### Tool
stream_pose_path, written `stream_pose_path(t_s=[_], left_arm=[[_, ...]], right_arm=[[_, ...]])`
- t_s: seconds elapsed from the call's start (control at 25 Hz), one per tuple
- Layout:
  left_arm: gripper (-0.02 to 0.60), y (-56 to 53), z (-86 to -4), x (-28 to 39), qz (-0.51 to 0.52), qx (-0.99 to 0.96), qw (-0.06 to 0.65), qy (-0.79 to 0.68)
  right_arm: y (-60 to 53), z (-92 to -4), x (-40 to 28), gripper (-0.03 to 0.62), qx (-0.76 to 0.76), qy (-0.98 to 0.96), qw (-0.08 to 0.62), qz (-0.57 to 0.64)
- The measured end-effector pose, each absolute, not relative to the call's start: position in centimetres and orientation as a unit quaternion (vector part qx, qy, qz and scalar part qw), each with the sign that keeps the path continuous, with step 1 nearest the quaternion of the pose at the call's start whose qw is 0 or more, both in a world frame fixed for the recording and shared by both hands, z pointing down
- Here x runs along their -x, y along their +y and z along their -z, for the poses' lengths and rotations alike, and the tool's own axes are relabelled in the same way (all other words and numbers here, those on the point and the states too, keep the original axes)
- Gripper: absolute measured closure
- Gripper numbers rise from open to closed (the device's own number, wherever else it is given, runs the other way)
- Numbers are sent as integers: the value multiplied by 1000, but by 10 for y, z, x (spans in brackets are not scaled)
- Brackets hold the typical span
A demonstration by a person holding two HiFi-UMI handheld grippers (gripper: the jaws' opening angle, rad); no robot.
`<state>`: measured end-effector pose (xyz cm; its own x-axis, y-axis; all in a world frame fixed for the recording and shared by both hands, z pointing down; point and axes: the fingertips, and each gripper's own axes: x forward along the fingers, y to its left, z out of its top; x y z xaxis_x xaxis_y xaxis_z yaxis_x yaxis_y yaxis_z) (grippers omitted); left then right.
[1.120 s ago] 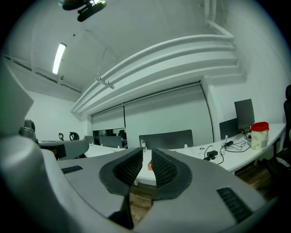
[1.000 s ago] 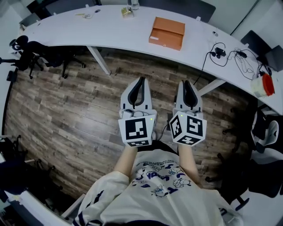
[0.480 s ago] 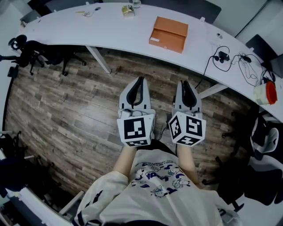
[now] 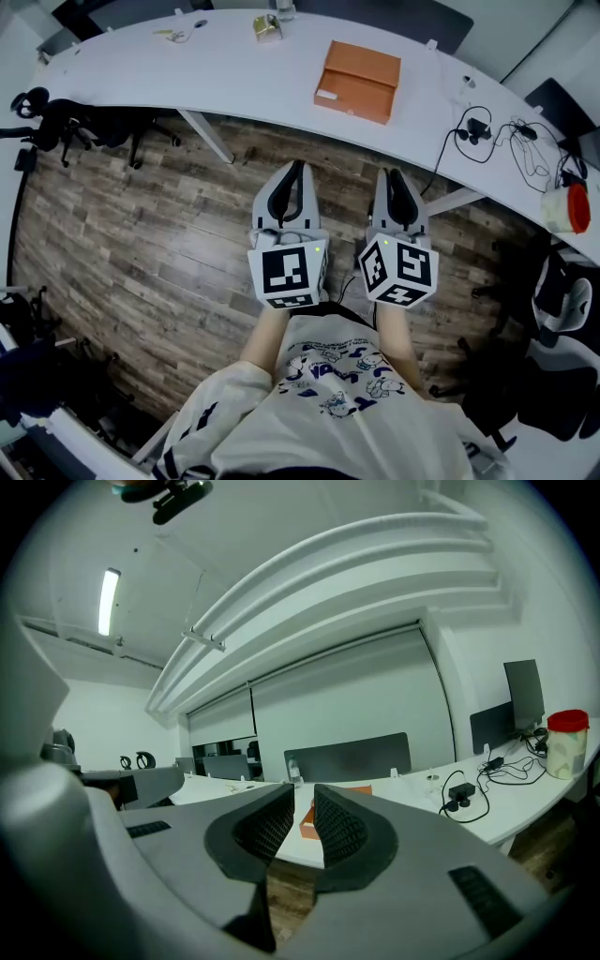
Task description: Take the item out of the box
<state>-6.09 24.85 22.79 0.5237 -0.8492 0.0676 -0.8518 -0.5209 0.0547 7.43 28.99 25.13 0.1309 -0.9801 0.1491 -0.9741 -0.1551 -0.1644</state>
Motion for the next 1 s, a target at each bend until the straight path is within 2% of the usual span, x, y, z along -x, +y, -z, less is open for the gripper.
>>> stream_pose_path(t_s=[1.0], left_arm=[[558, 55, -226, 12, -9, -893, 48, -448]], right_arm=[[111, -253, -115, 531, 775, 622, 3, 114]])
